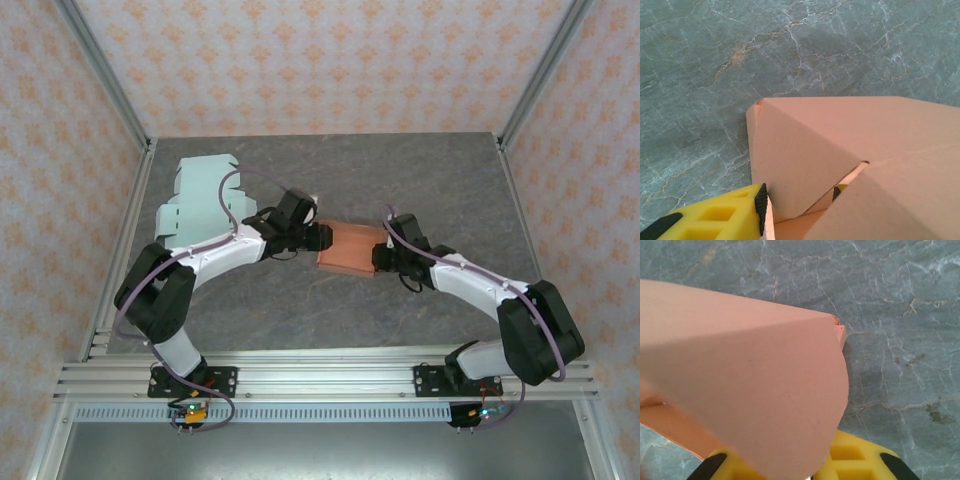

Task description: Fold the paper box

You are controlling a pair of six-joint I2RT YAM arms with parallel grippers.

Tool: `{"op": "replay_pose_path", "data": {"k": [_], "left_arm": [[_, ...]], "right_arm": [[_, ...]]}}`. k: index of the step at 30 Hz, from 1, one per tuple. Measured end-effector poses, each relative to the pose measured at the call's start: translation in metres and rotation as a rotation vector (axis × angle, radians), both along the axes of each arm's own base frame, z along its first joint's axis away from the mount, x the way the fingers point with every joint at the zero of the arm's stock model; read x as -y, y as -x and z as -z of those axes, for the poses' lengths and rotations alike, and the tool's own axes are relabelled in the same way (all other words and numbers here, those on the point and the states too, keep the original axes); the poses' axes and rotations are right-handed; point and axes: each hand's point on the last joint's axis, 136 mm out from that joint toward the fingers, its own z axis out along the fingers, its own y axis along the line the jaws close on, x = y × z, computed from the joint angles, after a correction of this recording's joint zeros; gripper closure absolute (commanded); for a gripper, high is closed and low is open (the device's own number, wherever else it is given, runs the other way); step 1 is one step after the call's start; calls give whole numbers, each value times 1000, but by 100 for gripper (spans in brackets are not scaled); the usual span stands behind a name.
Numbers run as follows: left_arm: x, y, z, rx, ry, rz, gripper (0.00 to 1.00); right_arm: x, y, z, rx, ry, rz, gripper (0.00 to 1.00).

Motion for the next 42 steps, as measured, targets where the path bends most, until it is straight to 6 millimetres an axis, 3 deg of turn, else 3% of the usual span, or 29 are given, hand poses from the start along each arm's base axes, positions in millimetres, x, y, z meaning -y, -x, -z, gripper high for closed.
{"op": "replay_pose_path", "data": {"k": [3,7,12,15,21,26,35,39,42], "left_arm": [[6,-3,6,-11,-6,8,61],[14,1,11,-21,-10,29,59],[15,2,10,-6,-21,48,43],[11,3,0,22,-27,46,34],[-4,6,-42,122,-11,19,30],[-4,-4,-53,160,-21,36,31],[3,-15,-29,144,-97,90,37],[11,-21,-33,170,-111,108,57],[18,-24,-36,184,-117,121,64]], "right_arm": [[0,1,1,-1,2,-1,83],[0,0,-5,14,-5,-3,70],[0,0,-26,66,-34,-1,53],[1,1,-39,98,-49,0,50],[7,0,-51,111,-26,18,44],[10,-3,-57,108,-4,34,39],[15,-3,-59,105,23,42,39],[19,-6,-59,110,39,33,48],[17,-10,-56,105,53,22,55]]}}
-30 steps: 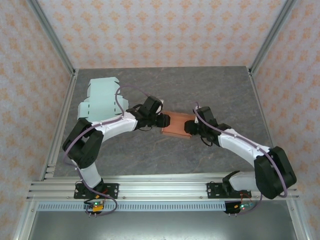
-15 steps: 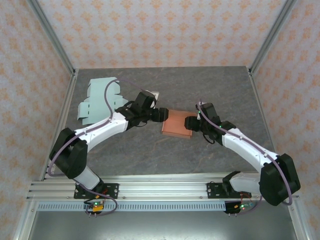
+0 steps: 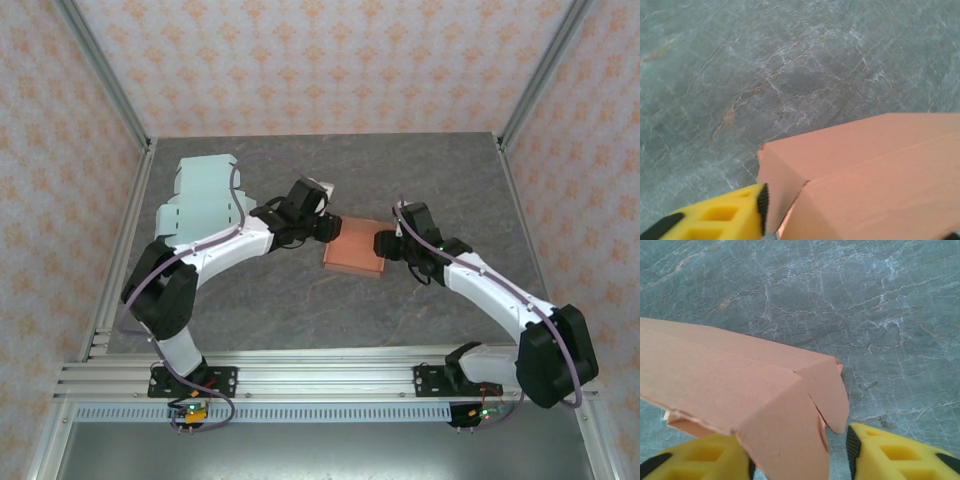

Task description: Fold the paper box

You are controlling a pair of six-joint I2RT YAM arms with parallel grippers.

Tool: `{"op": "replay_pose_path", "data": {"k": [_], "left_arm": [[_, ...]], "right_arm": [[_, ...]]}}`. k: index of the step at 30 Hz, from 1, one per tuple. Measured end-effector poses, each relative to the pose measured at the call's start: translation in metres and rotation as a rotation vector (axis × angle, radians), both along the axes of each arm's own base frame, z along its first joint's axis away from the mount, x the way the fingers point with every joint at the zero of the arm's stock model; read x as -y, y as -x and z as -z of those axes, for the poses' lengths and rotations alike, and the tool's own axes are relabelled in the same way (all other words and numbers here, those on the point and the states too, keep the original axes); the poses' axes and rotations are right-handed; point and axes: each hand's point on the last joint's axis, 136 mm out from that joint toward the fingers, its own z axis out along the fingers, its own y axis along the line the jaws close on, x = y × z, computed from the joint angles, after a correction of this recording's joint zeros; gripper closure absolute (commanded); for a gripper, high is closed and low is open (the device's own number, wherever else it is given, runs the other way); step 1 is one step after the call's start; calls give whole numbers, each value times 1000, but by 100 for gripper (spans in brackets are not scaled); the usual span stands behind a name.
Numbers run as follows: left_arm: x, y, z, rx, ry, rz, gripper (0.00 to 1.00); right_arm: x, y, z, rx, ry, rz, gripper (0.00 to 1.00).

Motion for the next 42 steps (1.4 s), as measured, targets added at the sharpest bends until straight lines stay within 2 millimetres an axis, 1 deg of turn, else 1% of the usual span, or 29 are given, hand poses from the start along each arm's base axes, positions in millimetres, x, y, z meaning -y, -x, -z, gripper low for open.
{"op": "replay_pose_path", "data": {"k": [5,7,11,14,21,24,33,37,40,42], "left_arm": [[6,-5,-4,14,-4,2,75],[7,-7,-2,9,-10,-1,80],[6,-13,3,-4,-38,-18,83],[4,-16,7,-11,-50,-47,88],[-3,-18,7,-12,-78,-104,92],[-1,-16,8,-10,-82,-117,93],[6,-11,10,-6,-83,-166,93],[10,-8,10,8,-92,-182,94],[13,-6,10,26,-110,-197,95],[13,-3,10,40,-128,-216,96]], "right_arm": [[-5,-10,-2,-1,17,-16,67],[-8,-17,-5,2,21,-22,69],[-12,-26,-8,-1,41,-30,72],[-10,-27,-5,-6,69,-30,73],[-6,-23,-1,-7,136,-46,73],[-4,-21,1,-9,144,-42,74],[5,-5,16,-36,150,-36,74],[6,-2,20,-38,142,-25,73],[6,-1,23,-34,124,-11,69],[6,3,23,-35,92,4,63]]}}
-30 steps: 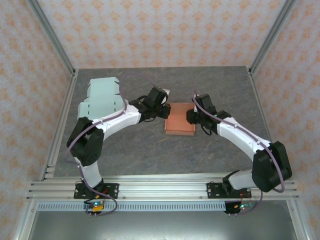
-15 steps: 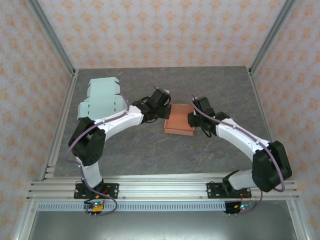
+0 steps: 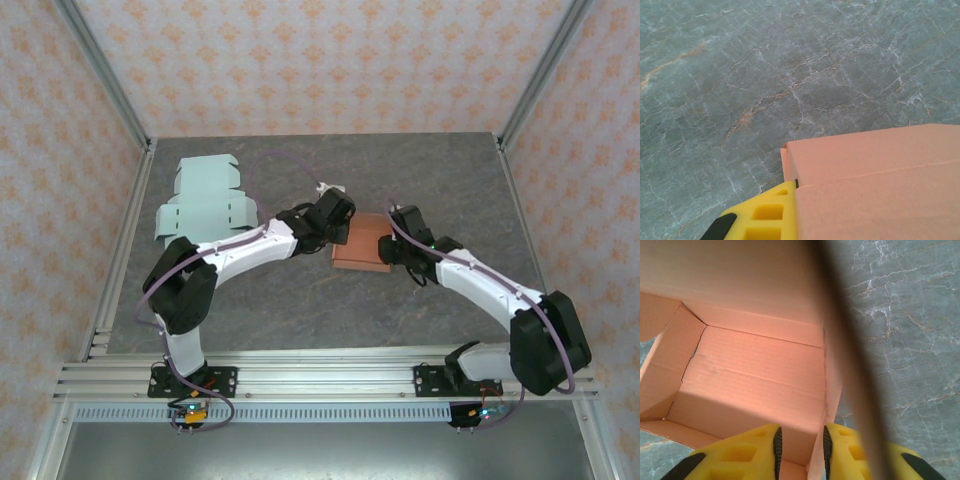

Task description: Fold the paper box

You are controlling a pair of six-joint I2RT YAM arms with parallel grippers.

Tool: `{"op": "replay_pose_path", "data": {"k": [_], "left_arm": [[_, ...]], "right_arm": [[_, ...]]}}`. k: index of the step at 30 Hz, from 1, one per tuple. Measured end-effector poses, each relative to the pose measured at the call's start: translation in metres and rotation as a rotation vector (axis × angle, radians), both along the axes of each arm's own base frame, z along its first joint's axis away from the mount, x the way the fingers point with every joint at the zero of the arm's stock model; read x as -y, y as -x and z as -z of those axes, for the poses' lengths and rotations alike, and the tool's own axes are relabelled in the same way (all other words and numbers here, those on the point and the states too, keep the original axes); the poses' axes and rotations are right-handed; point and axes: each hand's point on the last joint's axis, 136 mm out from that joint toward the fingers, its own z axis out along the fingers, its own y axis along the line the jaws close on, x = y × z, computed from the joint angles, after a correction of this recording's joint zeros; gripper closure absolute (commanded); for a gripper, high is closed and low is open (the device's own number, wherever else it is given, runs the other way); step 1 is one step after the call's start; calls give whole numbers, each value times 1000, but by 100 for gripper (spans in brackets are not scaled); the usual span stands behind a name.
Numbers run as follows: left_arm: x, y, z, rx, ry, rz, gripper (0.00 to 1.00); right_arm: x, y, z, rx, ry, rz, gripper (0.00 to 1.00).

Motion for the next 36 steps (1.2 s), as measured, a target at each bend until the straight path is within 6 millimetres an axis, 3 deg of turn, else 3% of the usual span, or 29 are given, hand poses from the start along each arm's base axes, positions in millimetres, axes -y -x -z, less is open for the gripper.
{"op": "replay_pose_path", "data": {"k": [3,7,14,17,19,23,29,36], "left_arm": [[1,4,0,21,-24,-26,96],[0,4,5,52,-17,-70,95],[-4,0,5,115,20,-121,96],[-2,2,4,125,13,-123,96],[-2,3,4,132,6,-123,96],[-1,1,5,146,-20,-126,96],[3,-7,5,169,-63,-109,97],[7,-12,5,182,-93,-83,97]], "right_arm": [[2,11,-5,5,-67,37,62],[9,24,-30,80,-190,119,67],[26,41,-66,177,-343,241,54],[30,35,-74,156,-417,297,49],[39,25,-78,140,-501,369,40],[57,3,-85,126,-672,486,36],[40,-8,-72,120,-555,251,32],[39,-18,-59,245,-347,36,35]]}}
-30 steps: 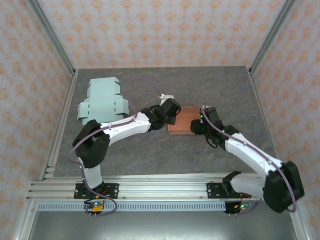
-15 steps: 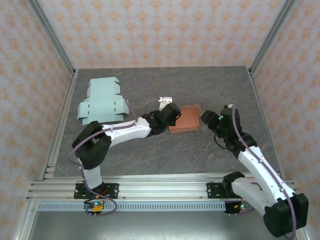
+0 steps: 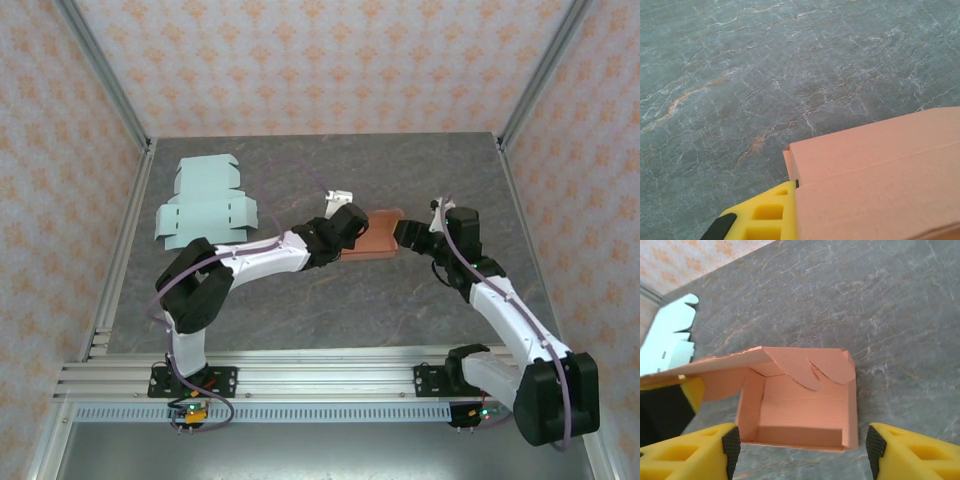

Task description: Fold the paper box

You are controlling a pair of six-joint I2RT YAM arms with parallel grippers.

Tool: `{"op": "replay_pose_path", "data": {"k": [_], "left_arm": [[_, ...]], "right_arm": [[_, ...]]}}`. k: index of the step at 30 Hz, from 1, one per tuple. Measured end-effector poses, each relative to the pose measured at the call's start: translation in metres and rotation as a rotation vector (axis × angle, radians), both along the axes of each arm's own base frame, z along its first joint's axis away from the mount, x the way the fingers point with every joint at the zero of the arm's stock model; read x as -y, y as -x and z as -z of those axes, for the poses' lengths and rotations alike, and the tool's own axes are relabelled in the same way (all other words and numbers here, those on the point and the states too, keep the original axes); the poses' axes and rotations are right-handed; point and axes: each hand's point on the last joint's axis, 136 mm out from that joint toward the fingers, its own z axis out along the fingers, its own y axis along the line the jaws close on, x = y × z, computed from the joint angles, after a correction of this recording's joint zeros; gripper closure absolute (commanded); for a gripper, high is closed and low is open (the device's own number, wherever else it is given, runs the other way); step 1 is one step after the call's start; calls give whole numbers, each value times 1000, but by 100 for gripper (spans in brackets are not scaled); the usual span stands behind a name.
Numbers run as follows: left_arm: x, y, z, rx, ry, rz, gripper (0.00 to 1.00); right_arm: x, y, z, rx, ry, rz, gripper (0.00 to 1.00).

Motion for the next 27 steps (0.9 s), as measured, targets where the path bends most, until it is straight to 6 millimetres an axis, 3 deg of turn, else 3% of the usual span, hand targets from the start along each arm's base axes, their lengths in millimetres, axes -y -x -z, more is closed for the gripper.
{"op": "replay_pose_path", "data": {"k": [9,19,22,27], "left_arm": [[3,-5,1,7,-9,1,98],[4,-5,0,5,-20,10,98],[5,-5,0,5,-26,14,99],[5,-6,1,5,-28,12,100]], "right_arm": [[-8,-29,51,-50,147,-118,43],[-16,-65,27,43,225,-192,62],[-18,-70,31,38,230,-206,74],[-21,-68,37,17,229,-223,78]]}}
